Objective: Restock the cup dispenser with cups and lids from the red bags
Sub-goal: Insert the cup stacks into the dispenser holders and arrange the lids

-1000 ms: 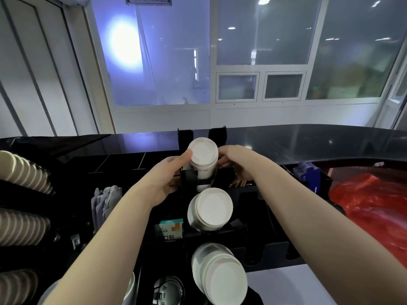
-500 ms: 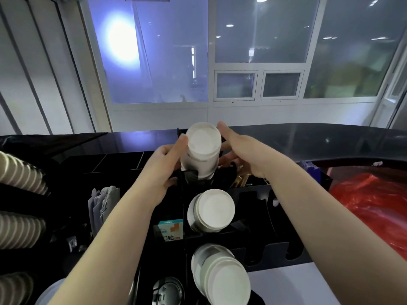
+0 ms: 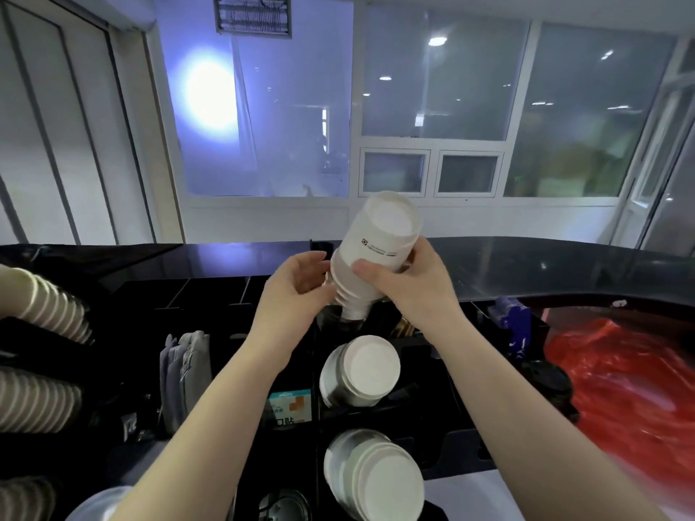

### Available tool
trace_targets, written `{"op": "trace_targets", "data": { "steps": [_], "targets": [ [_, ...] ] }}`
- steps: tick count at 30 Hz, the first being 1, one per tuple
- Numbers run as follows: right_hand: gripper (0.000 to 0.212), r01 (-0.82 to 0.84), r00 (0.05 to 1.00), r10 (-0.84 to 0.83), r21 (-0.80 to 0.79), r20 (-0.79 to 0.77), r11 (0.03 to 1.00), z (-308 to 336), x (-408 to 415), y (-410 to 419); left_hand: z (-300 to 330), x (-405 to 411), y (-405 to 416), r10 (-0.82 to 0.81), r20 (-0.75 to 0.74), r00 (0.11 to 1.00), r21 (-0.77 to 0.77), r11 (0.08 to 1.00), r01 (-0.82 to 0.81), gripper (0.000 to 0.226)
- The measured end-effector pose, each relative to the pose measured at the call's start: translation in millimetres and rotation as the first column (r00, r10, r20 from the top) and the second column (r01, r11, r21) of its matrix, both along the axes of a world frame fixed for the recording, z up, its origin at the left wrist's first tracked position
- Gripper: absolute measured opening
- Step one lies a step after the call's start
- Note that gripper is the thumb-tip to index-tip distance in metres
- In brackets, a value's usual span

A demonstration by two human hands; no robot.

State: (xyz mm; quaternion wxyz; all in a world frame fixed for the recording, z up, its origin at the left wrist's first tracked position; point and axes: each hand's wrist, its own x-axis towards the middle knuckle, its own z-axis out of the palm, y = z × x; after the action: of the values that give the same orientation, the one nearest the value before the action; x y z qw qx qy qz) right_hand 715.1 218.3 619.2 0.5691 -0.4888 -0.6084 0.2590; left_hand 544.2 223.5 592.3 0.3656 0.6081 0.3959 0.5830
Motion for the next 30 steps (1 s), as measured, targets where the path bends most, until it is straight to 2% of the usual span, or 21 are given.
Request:
{"op": "trace_targets", "data": {
  "steps": [3,7,12,16,25,30],
  "targets": [
    [0.077,0.023,0.998,-0.021,0.030,-0.064,0.999,-1,-3,-3,-4,7,-4,0.018,-0.181,0.983,0.148,0.989,0.009,0.061],
    [0.060,0.018,0.998,-0.014,0.067,-0.061,0.998,-1,-8,-5,-3,15,3,0.080,-0.313,0.947,0.246,0.969,0.000,0.069],
    [0.059,0.008,0.999,-0.005,0.105,-0.032,0.994,5,-9,-10,2,20,13,0.208,-0.347,0.915,0.283,0.953,-0.109,0.073],
    [0.063,0.015,1.000,-0.012,0.112,-0.027,0.994,2,-6,-9,-2,22,15,0.221,-0.355,0.909,0.237,0.961,-0.141,0.073],
    [0.065,-0.007,0.990,-0.018,0.172,0.143,0.985,7,3,-2,-1,22,14,0.300,-0.379,0.875,0.231,0.947,-0.224,0.076],
    [0.080,-0.052,0.976,0.015,0.164,0.217,0.985,12,3,0,-4,23,16,0.254,-0.312,0.915,0.246,0.952,-0.181,0.072]
  ]
}}
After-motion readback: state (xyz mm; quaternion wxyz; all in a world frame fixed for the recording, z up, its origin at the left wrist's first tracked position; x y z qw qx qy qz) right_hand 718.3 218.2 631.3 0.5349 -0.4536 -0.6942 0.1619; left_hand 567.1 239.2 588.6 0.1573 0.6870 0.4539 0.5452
